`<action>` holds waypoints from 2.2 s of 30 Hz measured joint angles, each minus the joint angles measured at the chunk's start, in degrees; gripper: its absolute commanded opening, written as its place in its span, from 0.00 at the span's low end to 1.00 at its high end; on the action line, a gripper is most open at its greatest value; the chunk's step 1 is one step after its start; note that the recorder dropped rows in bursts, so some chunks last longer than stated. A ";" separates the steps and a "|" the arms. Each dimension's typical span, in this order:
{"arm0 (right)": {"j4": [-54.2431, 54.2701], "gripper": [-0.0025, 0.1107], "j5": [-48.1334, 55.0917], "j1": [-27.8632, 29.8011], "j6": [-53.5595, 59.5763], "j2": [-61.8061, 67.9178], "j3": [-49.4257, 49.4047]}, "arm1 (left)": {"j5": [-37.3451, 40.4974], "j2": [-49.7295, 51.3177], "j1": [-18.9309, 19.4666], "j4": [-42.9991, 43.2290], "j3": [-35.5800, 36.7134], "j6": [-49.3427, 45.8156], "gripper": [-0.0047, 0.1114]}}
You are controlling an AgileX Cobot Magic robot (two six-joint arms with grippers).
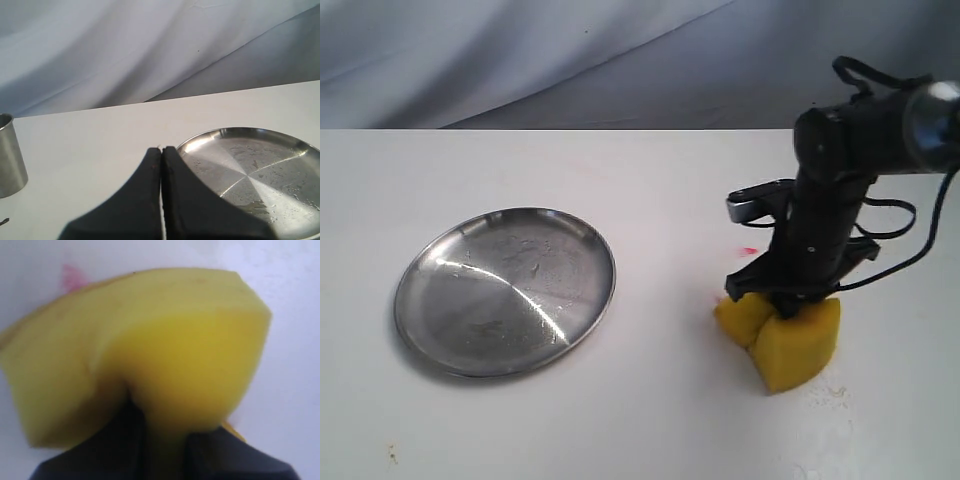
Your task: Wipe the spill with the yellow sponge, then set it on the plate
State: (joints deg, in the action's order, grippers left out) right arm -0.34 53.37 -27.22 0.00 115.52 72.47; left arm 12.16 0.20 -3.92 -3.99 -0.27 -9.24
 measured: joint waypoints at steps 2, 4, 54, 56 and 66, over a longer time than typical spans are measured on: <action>0.00 0.02 -0.92 4.47 0.00 0.00 -0.01 | 0.00 0.00 0.00 0.00 0.00 0.00 0.04; -1.04 0.02 -0.72 8.65 0.00 1.14 2.84 | 0.00 0.00 0.00 0.00 0.00 0.00 0.04; 26.26 0.02 -9.24 -20.76 6.22 -7.77 19.43 | 0.00 0.00 0.00 0.00 0.00 0.00 0.04; 27.02 0.02 -11.30 -21.77 6.32 -3.83 21.16 | 0.00 0.00 0.00 0.00 0.00 0.00 0.04; 30.39 0.18 -15.22 -22.03 5.88 10.91 32.93 | 0.00 0.00 0.00 0.00 0.00 0.00 0.04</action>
State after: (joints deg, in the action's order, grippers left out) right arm 30.06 38.15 -49.25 5.88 126.43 105.40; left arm 12.16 0.20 -3.92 -3.99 -0.27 -9.24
